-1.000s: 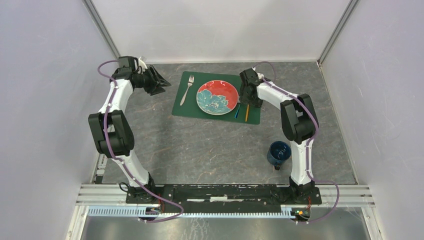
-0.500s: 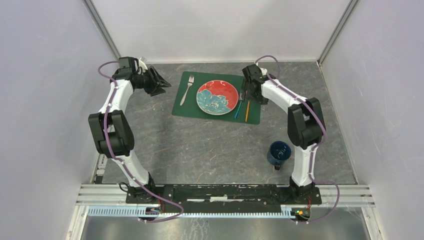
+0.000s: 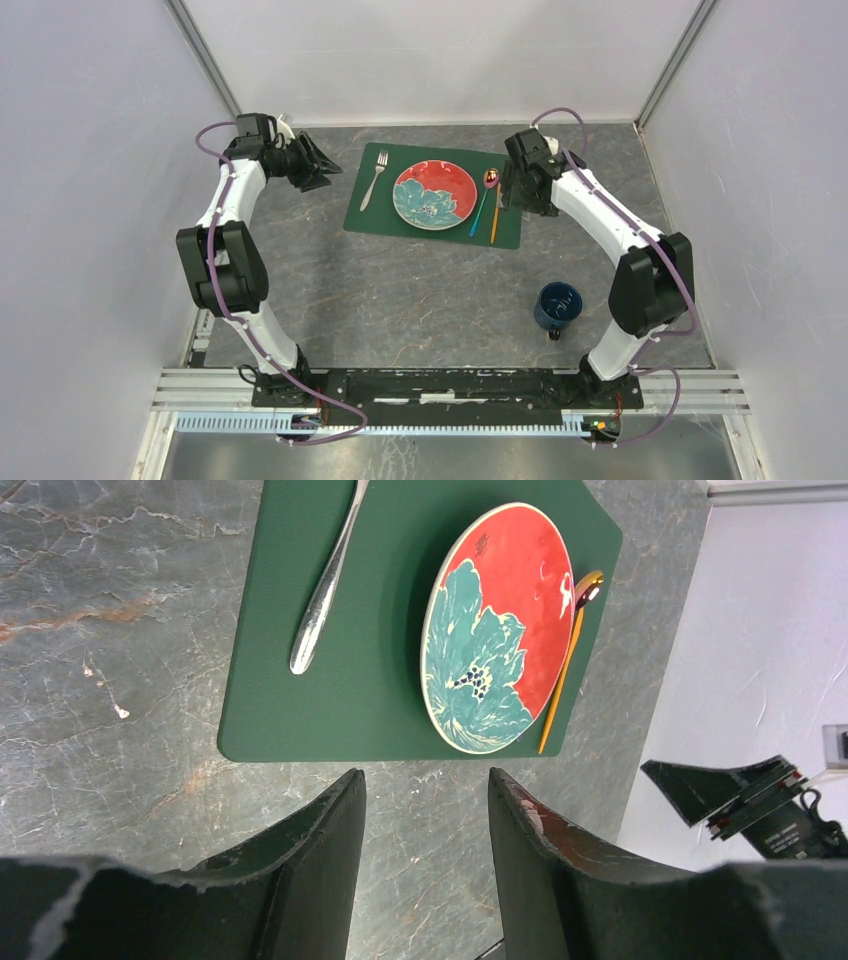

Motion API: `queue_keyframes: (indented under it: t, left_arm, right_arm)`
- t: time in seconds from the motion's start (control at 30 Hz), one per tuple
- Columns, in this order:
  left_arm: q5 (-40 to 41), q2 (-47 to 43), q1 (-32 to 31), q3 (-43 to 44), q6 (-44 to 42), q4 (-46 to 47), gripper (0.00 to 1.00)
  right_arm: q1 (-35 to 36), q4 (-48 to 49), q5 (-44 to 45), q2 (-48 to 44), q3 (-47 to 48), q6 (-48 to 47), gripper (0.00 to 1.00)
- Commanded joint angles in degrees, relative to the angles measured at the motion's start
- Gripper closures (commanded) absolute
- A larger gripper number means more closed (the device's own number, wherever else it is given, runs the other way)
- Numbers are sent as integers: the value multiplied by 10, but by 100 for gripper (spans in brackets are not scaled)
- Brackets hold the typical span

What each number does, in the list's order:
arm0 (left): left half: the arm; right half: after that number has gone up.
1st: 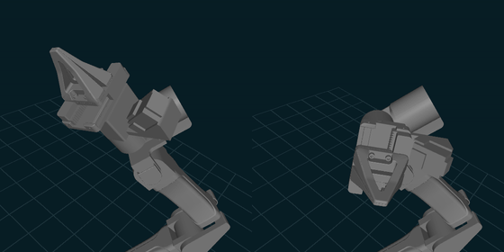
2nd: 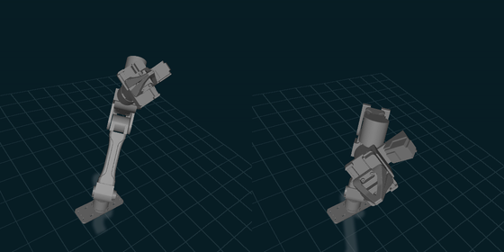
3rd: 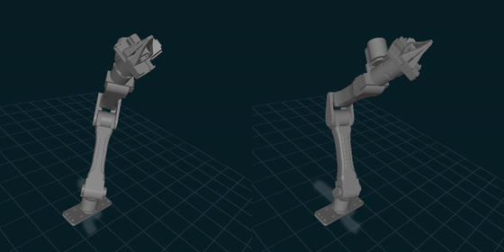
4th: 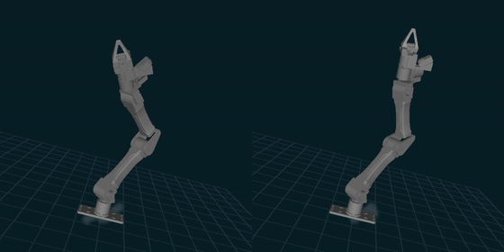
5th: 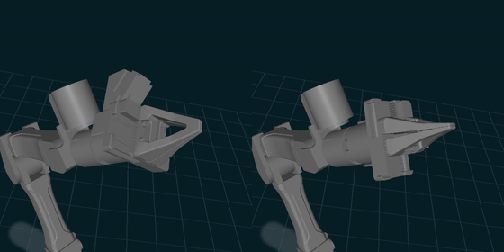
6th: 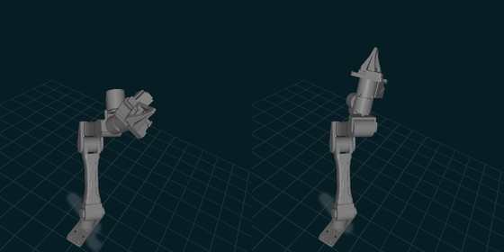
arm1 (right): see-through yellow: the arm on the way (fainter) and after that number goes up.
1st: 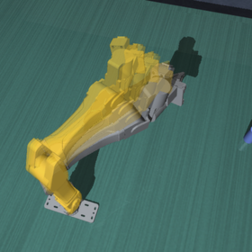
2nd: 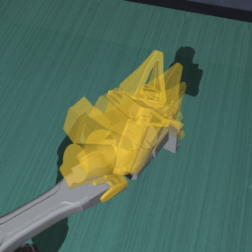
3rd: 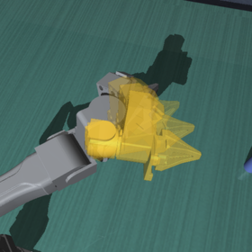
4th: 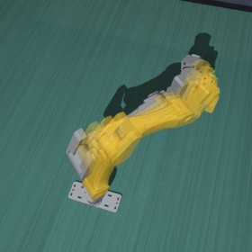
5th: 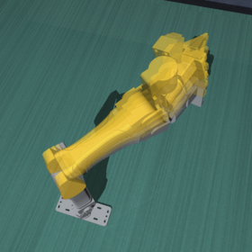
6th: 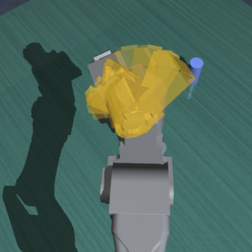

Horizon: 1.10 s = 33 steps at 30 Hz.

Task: Set the dinner table for one person
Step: Place the knife on the napkin, then pick up the cup at the corner of the board.

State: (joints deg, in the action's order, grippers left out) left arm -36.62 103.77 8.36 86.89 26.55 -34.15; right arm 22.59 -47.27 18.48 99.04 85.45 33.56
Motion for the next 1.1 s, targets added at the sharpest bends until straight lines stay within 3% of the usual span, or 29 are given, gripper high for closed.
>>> queue_keyframes:
  t: [0.0, 0.67, 0.83, 1.07]
  left_arm:
    - [-18, -26, 3, 6, -17, 12, 45]
    - [-35, -17, -3, -2, -2, 17, 45]
    - [-21, 9, -34, 30, -39, -35, 46]
    - [-16, 11, -60, 34, -42, -37, 46]
  right_arm:
    - [15, -61, 4, -59, -30, 29, 17]
    - [148, -246, 62, -156, -98, 187, 20]
    - [164, -246, 45, -218, -143, 233, 23]
    - [165, -248, 51, -284, -196, 294, 26]
